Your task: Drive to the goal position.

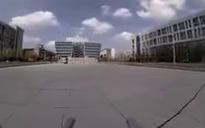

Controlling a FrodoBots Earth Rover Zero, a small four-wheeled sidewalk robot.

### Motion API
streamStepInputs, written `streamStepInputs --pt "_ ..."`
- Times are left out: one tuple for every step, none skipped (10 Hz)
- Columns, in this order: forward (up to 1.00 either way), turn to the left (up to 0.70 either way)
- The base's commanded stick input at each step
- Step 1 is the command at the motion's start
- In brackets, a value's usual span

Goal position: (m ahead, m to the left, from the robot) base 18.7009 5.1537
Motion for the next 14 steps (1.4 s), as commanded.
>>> streamStepInputs --pt "0.70 0.07" --pt "0.70 0.07" --pt "0.70 0.07" --pt "0.70 0.07" --pt "0.70 0.07" --pt "0.70 0.07" --pt "0.70 0.07" --pt "0.70 0.07" --pt "0.70 0.07" --pt "0.70 0.07" --pt "0.70 0.07" --pt "0.70 0.07" --pt "0.70 0.07" --pt "0.70 0.07"
